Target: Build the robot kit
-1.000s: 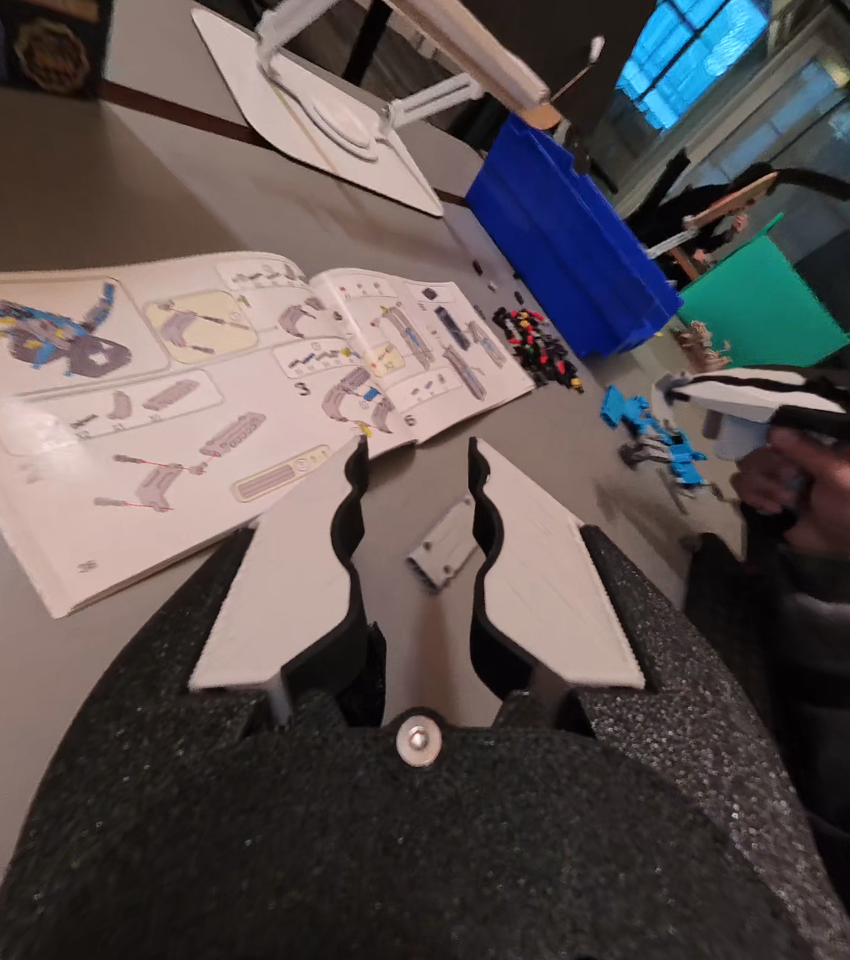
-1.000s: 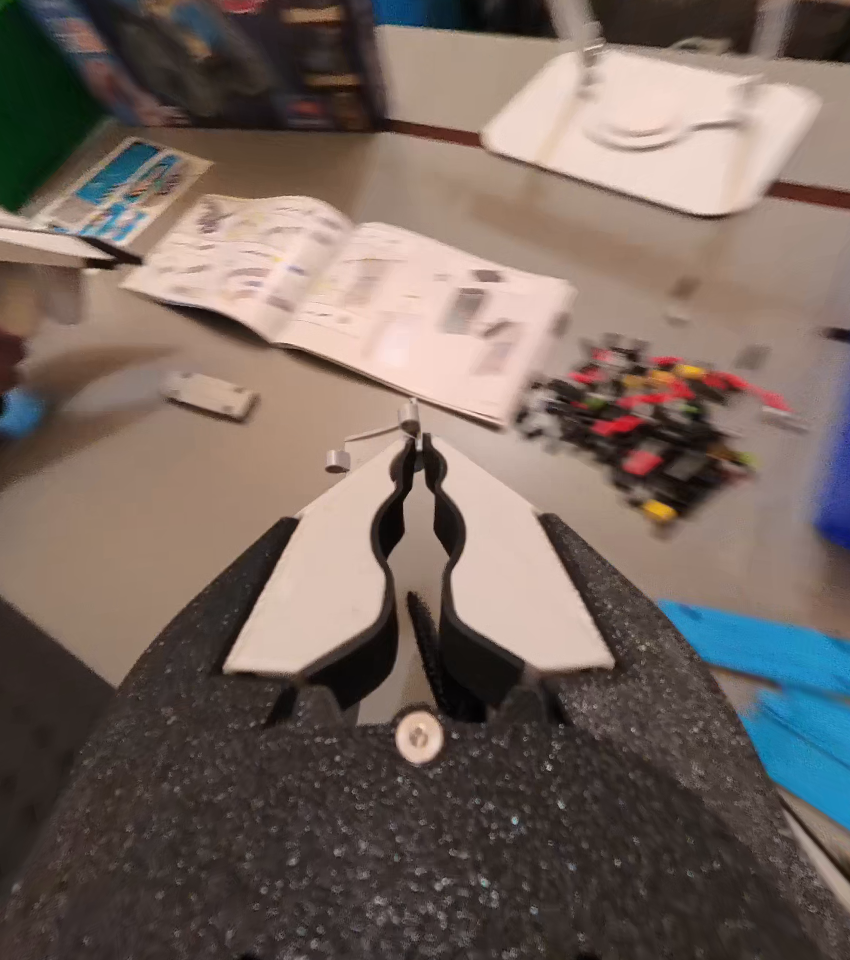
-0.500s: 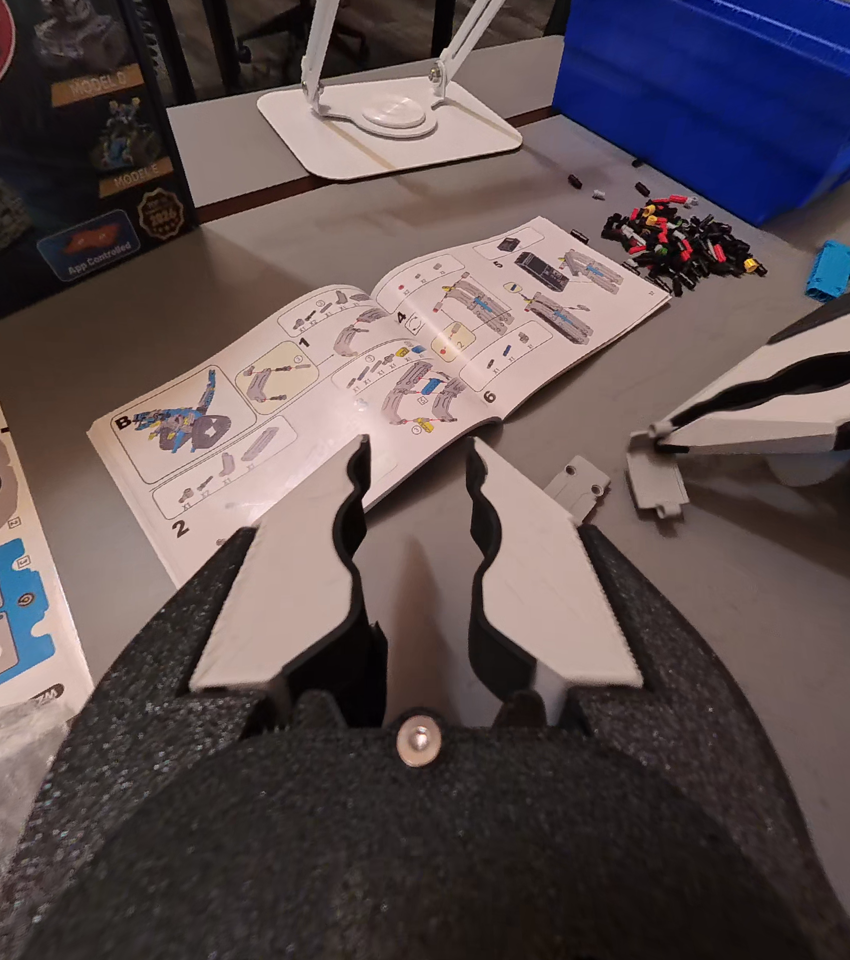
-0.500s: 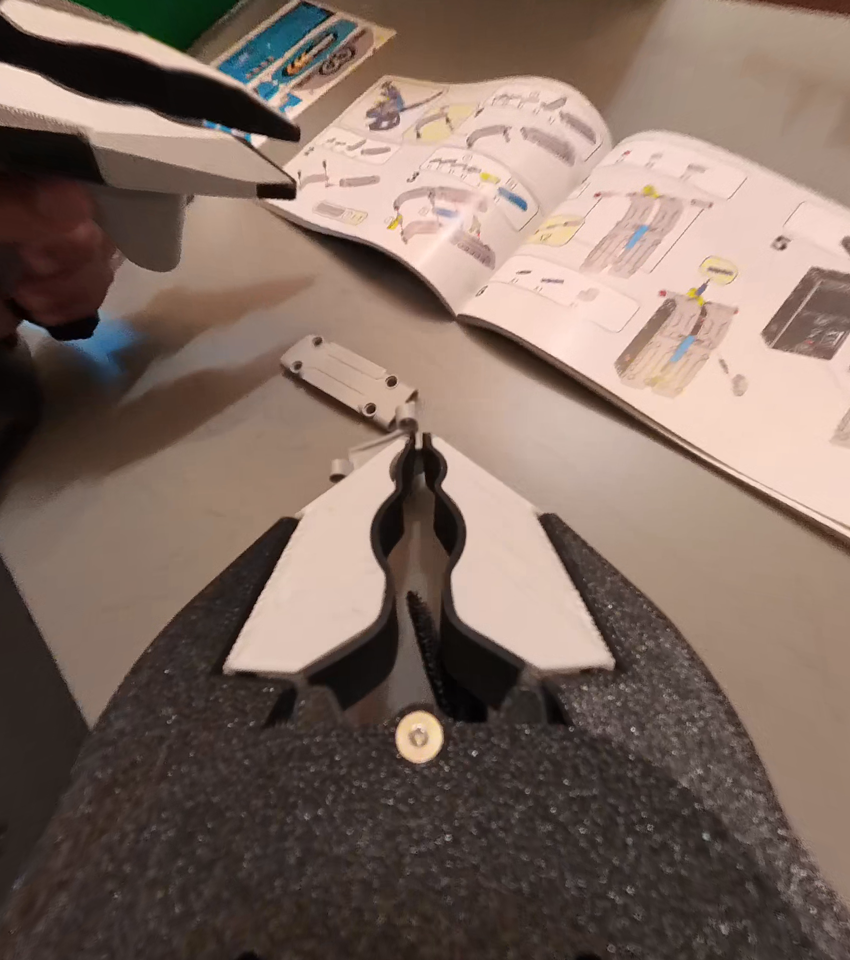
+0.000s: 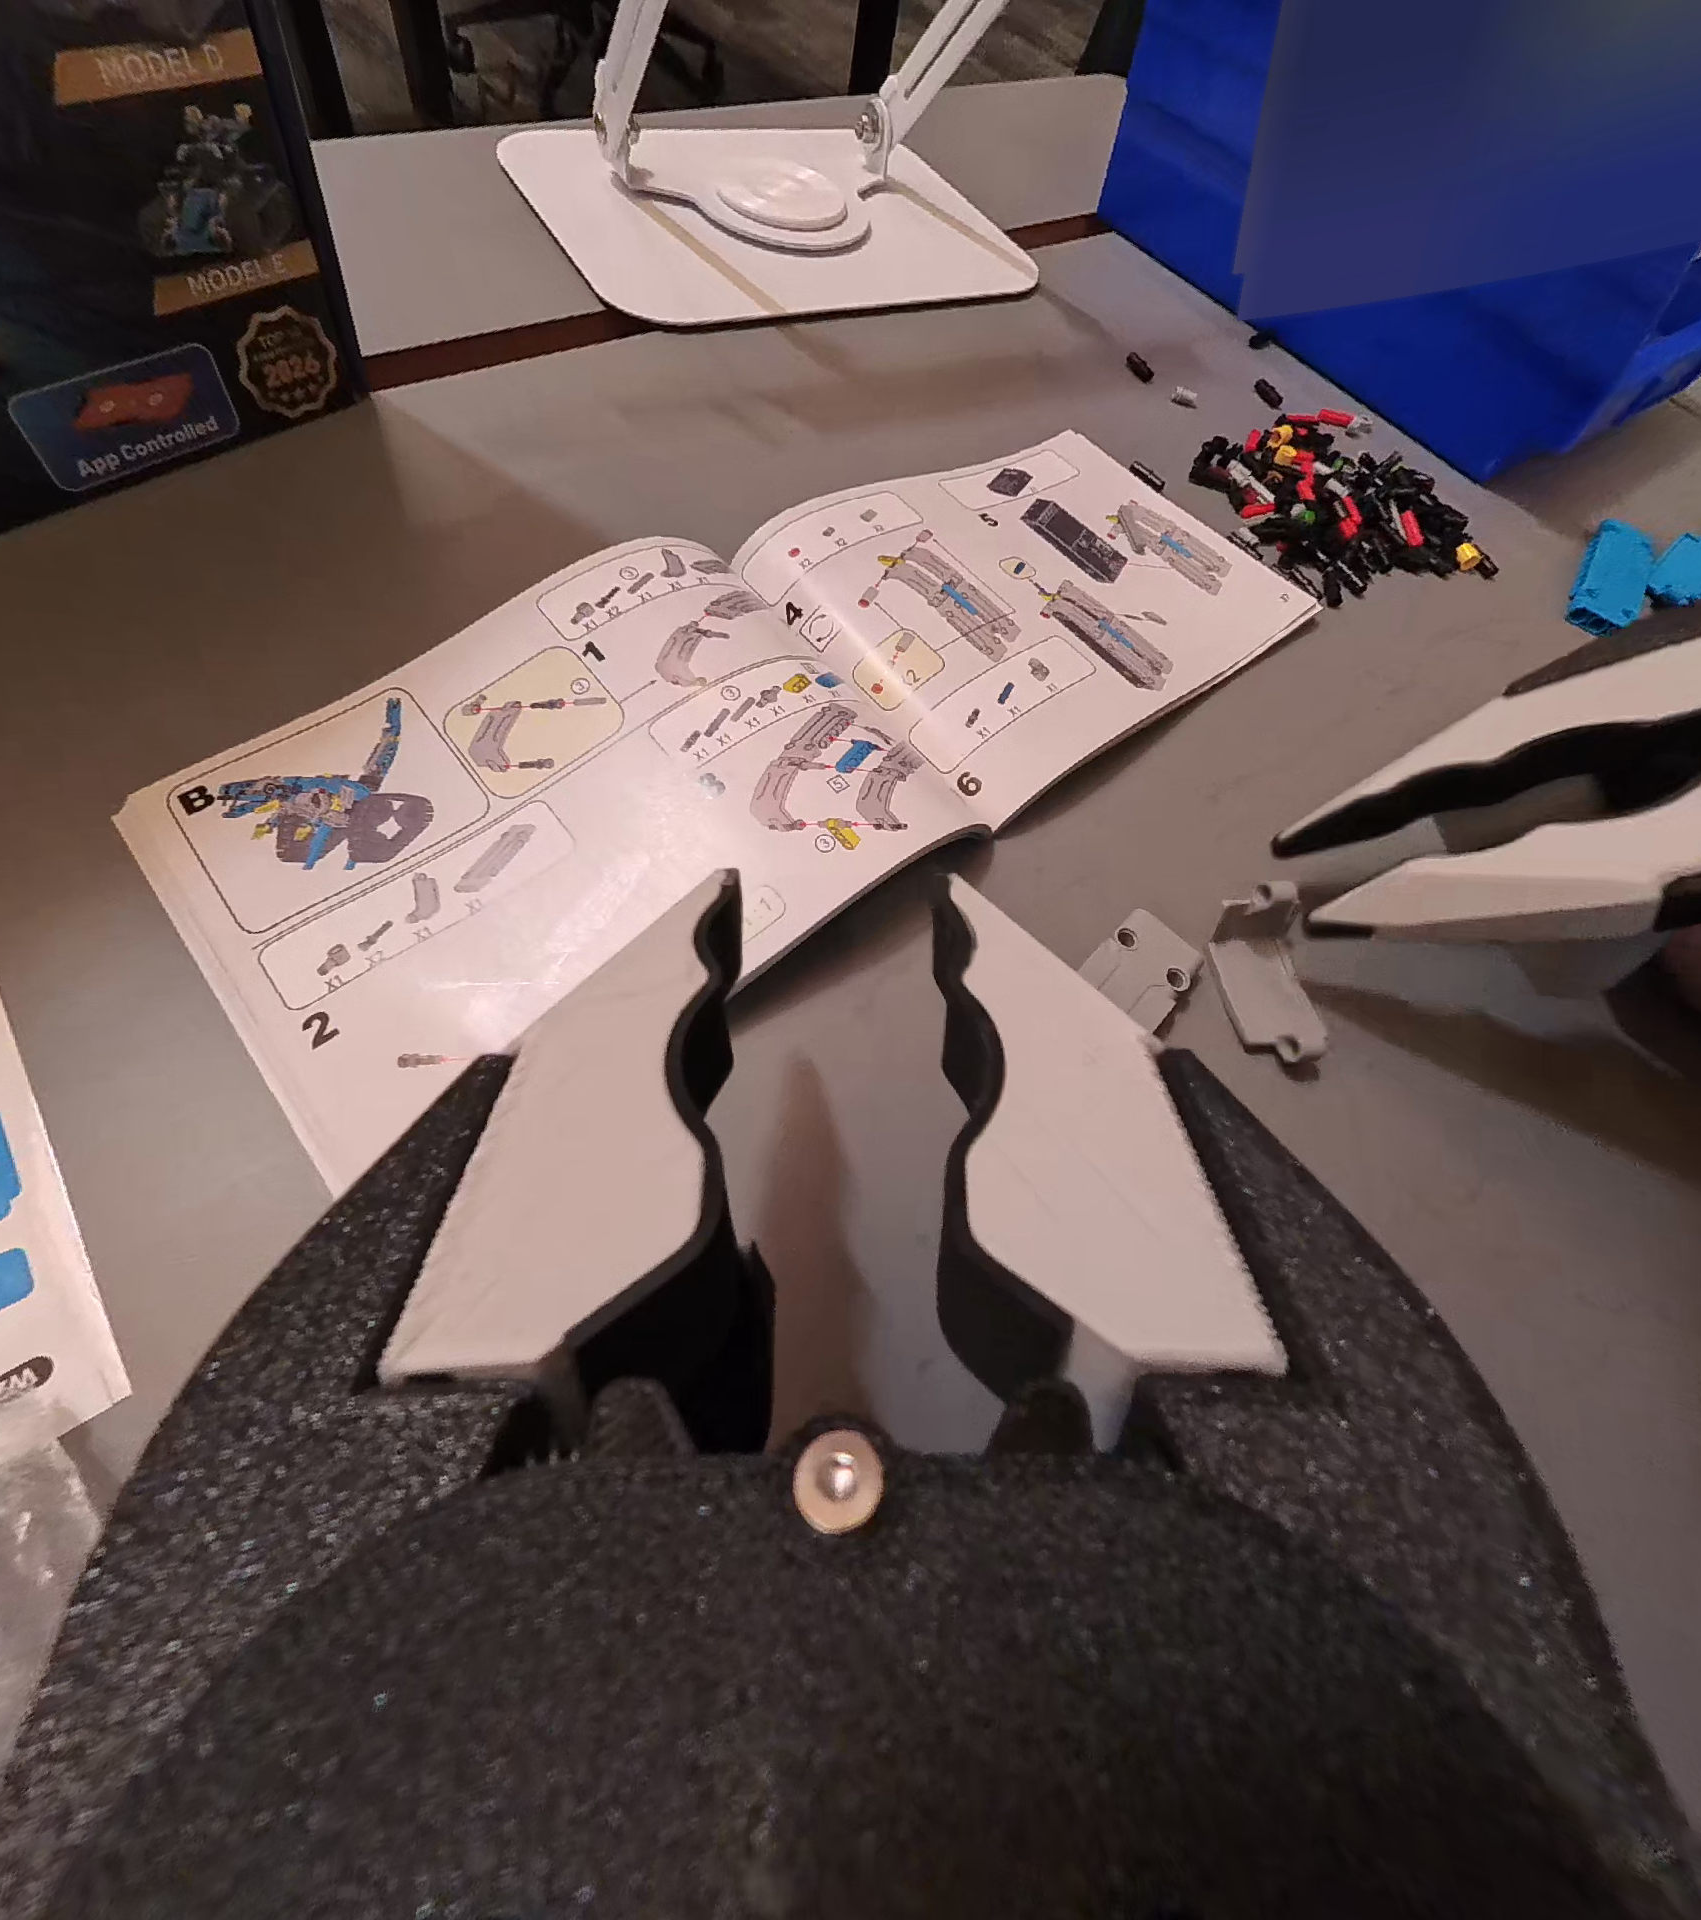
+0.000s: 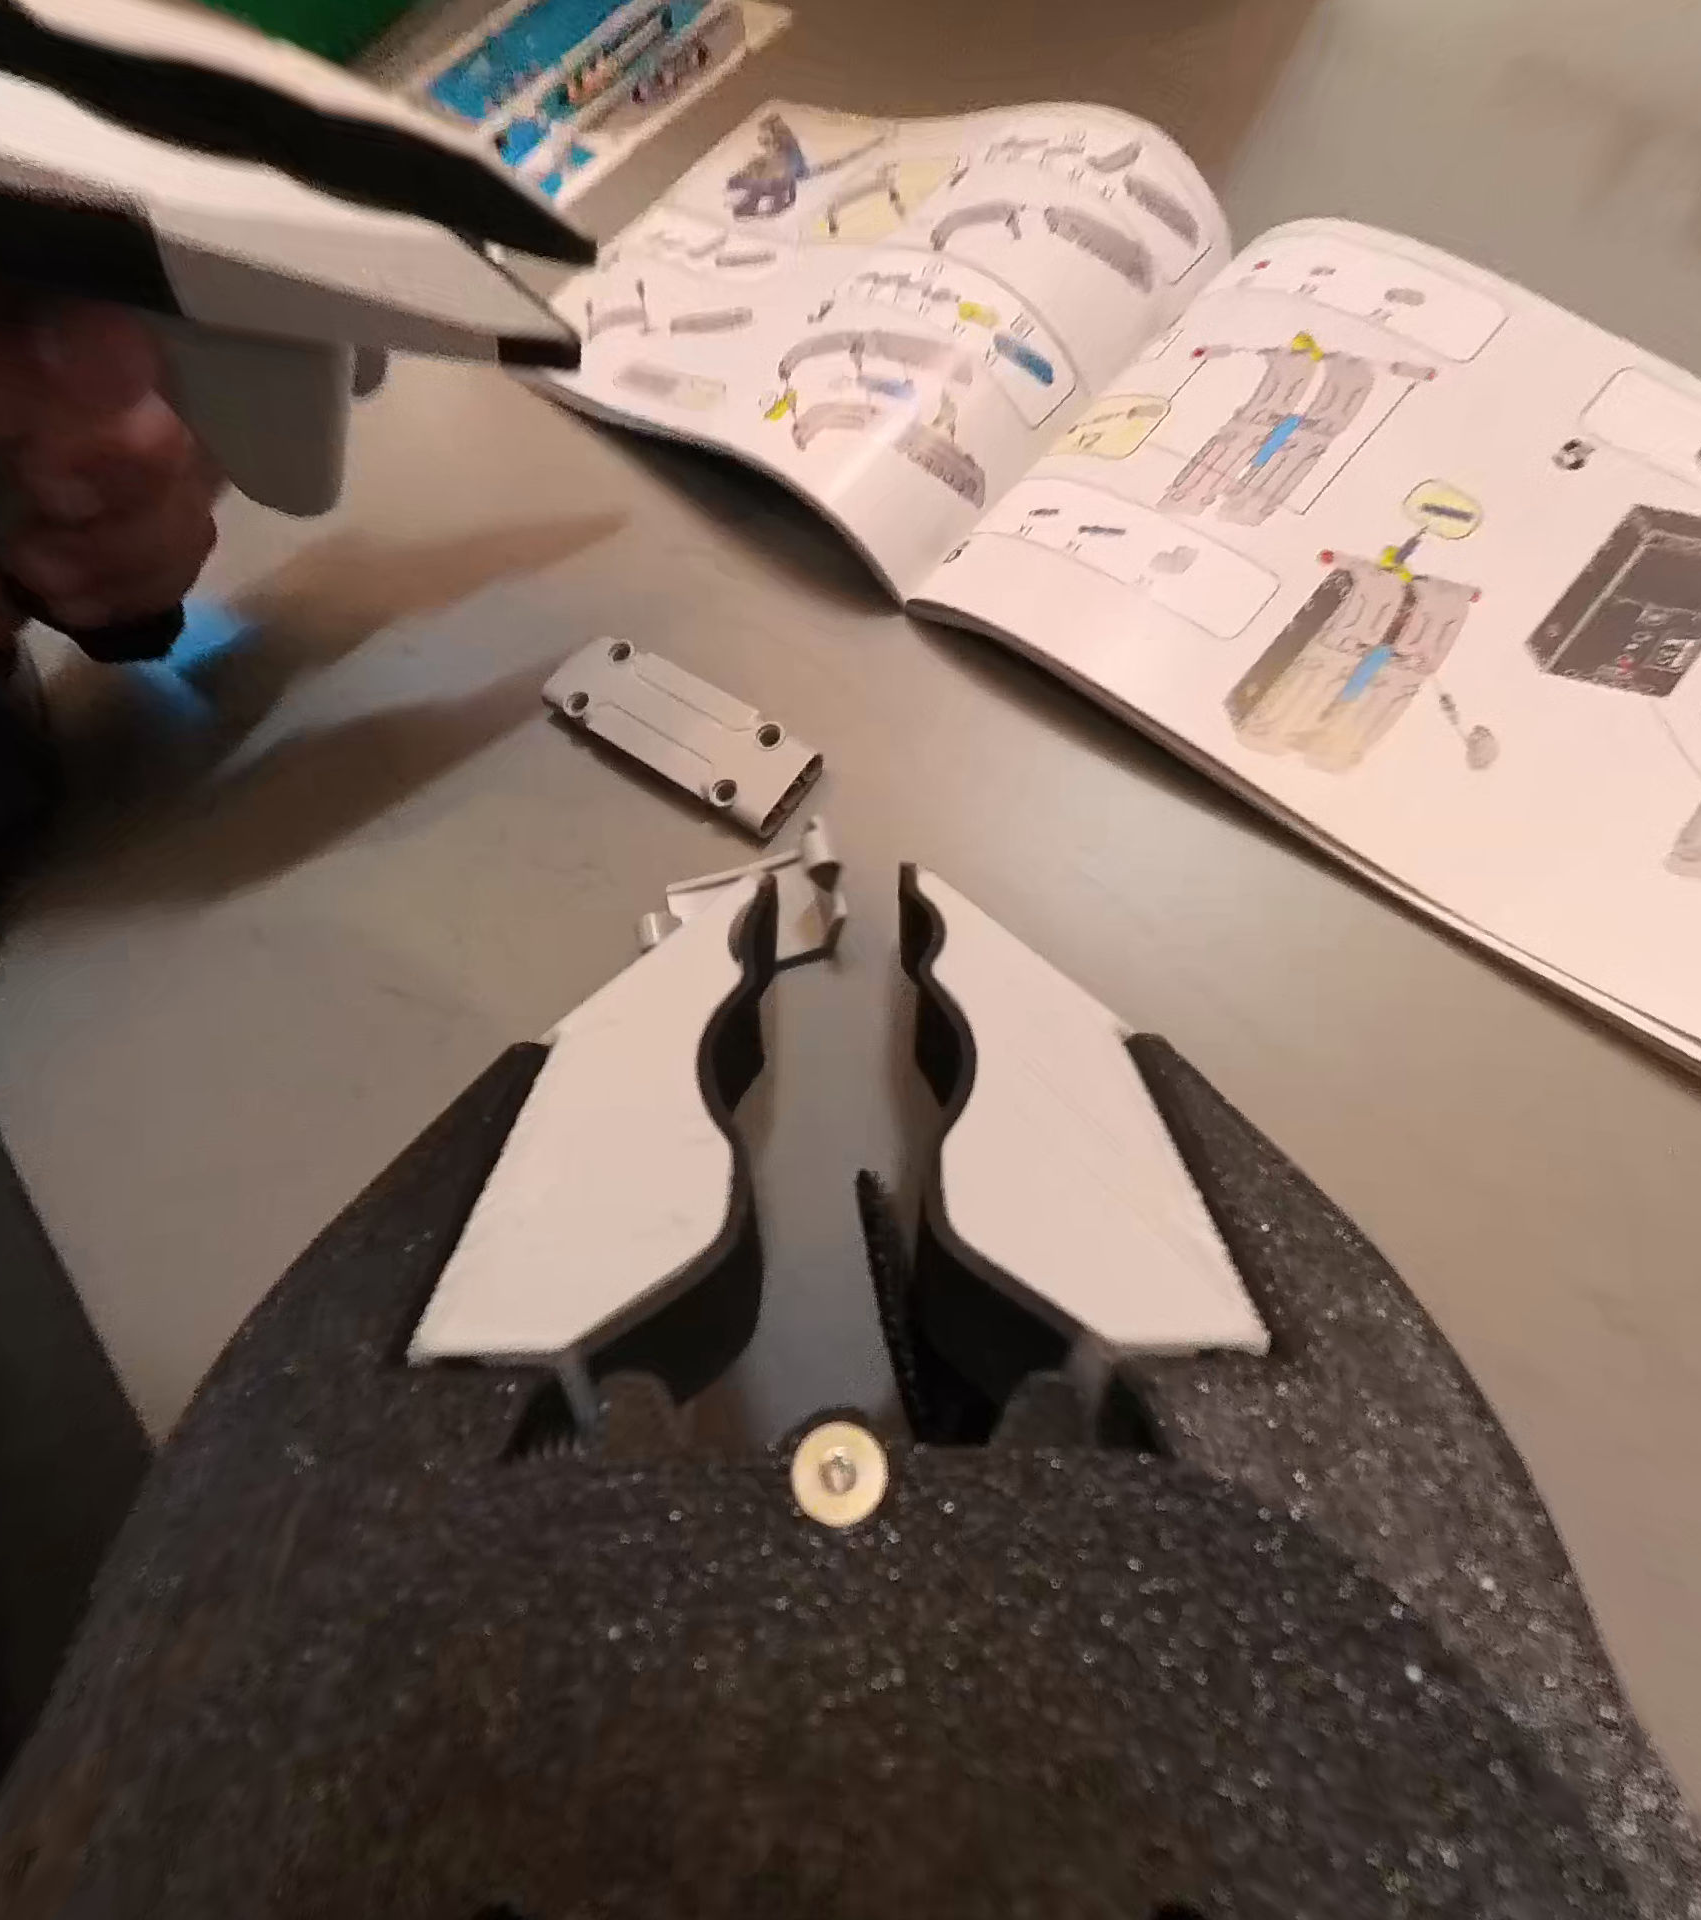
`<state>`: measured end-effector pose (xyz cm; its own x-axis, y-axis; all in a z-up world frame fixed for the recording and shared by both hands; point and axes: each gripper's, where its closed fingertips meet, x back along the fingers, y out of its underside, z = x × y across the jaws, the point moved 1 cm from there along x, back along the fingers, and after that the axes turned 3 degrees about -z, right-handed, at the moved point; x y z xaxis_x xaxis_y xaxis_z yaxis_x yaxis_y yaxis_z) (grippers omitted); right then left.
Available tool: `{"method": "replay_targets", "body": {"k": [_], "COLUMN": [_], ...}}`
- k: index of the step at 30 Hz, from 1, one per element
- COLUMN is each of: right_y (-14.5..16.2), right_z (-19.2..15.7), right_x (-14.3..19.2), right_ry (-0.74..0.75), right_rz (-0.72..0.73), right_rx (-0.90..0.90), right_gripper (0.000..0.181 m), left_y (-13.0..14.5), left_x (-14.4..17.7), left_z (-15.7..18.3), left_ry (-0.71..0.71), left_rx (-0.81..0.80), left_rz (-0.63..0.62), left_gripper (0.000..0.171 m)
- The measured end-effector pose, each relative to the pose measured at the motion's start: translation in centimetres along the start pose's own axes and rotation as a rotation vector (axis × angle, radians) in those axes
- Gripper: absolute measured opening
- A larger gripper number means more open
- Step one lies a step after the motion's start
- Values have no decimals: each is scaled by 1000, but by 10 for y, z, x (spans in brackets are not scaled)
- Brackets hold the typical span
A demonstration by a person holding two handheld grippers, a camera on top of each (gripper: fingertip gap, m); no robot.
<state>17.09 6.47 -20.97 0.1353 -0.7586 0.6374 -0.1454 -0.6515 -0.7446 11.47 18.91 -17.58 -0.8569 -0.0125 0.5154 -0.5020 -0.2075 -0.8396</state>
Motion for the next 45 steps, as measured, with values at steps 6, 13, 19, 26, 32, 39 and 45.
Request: {"method": "replay_targets", "body": {"k": [6,13,19,26,32,39,45], "right_y": [-23,-19,-19,-8,-3,3,4], "right_z": [73,185,213,221,218,222,221], "right_x": [59,63,43,47,45,50,49], "right_ry": [164,432,427,441,390,423,387], "right_rz": [73,-214,-244,-251,-239,-284,-265], "right_rx": [-69,-73,-83,-141,-190,-172,-206], "right_gripper": [30,31,21,15,12,7,3], "left_y": [1,1,-1,-3,-1,0,1], "left_x": [1,3,4,8,7,6,6], "left_z": [1,4,2,1,1,0,1], "left_ry": [19,41,63,87,94,94,97], "left_rx": [17,34,75,119,131,134,136], "left_rz": [-3,7,23,45,39,34,29], "left_gripper": [36,36,36,36,36,36,36]}}
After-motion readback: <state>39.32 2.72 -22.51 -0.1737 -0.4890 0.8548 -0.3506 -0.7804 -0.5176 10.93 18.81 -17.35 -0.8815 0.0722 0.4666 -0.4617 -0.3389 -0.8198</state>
